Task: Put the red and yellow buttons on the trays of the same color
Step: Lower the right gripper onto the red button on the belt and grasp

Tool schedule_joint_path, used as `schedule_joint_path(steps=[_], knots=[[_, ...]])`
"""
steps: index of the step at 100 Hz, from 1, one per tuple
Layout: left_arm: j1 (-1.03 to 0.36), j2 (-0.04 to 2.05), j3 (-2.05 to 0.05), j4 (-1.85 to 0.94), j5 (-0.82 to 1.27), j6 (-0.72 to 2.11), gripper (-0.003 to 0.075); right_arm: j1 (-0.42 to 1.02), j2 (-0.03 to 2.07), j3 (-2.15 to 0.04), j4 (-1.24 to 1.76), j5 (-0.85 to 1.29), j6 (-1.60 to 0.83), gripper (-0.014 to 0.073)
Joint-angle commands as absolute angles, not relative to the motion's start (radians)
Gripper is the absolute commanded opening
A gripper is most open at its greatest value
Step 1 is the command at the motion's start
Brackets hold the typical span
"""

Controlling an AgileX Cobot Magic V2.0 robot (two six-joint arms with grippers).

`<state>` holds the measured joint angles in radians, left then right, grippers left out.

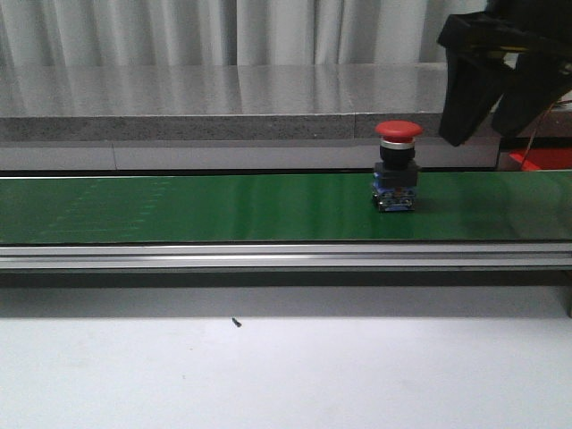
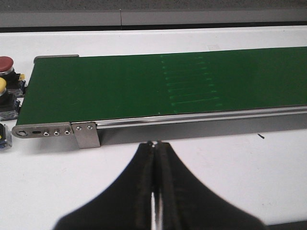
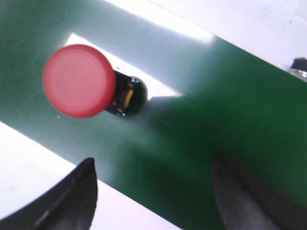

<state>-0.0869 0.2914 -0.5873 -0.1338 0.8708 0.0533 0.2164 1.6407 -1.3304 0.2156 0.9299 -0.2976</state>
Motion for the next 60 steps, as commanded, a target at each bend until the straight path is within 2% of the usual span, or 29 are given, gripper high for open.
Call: schedule_joint_path(steps=[1, 28, 60], knots=[[-0.089, 0.302, -0.611, -0.145, 0.804, 0.053, -0.0020, 0.232, 1.640, -1.401, 0.225, 0.942, -0.333, 0.0507], [-0.089, 0.302, -0.611, -0.145, 0.804, 0.053, -0.0020, 0.244, 1.714, -1.467, 0.236, 0.974, -0.373, 0.0507], [-0.089, 0.302, -0.611, -0.145, 0.804, 0.053, -0.0020, 0.245, 1.734, -1.468, 0.243, 0.901, -0.383, 0.0505]])
